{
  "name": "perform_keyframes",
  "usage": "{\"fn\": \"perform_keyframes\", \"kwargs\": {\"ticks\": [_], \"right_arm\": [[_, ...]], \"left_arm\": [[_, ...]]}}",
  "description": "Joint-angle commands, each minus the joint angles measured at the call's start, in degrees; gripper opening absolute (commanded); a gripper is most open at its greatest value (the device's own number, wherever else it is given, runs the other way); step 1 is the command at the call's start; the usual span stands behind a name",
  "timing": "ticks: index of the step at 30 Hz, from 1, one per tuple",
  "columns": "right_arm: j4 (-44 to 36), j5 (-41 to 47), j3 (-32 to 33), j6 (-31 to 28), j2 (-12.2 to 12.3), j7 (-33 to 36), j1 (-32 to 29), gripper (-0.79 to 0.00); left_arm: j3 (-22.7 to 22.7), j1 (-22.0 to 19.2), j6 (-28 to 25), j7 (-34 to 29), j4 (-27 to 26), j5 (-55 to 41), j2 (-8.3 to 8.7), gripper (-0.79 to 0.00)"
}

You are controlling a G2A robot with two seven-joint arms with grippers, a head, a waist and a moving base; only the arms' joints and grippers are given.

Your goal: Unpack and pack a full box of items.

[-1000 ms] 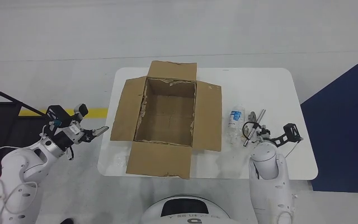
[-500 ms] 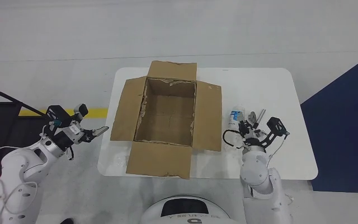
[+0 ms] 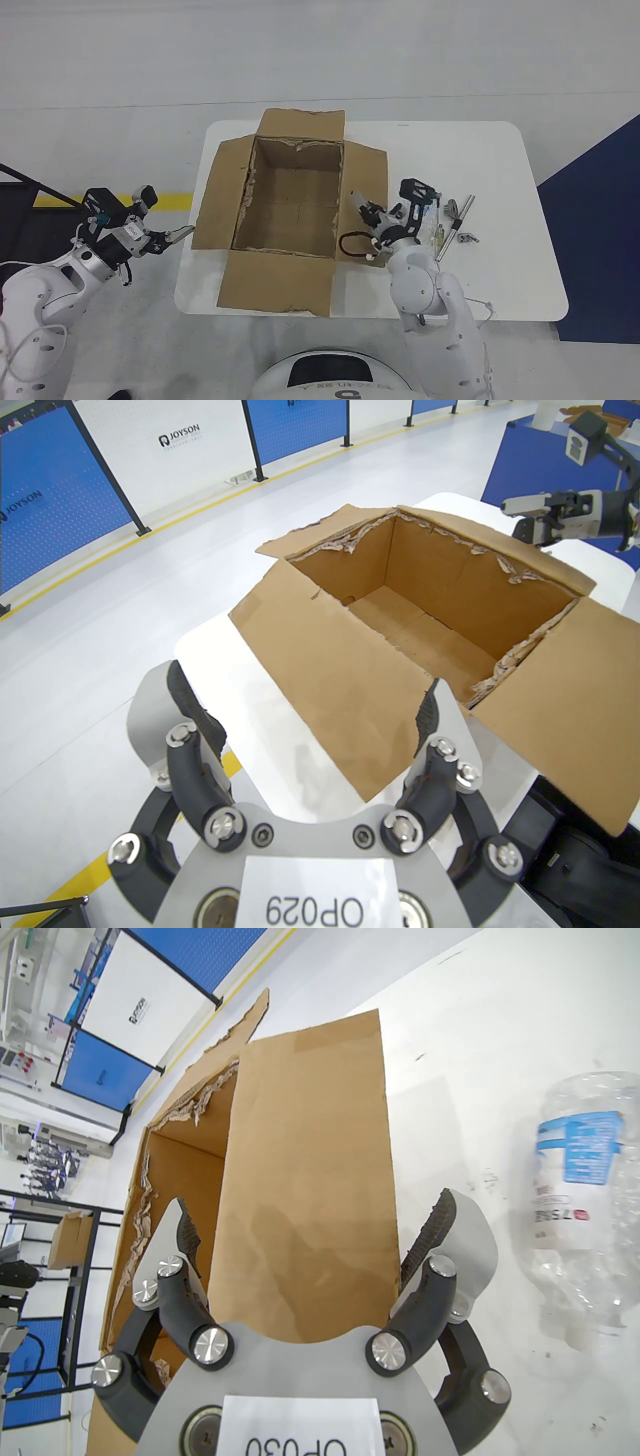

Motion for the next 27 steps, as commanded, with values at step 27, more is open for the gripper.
{"fn": "perform_keyframes", "kwargs": {"ticks": [27], "right_arm": [[-5.36, 4.37, 6.78, 9.69, 0.40, -12.63, -4.58, 0.000]], "left_arm": [[0.00, 0.00, 0.00, 0.00, 0.00, 0.00, 0.00, 0.000]]}}
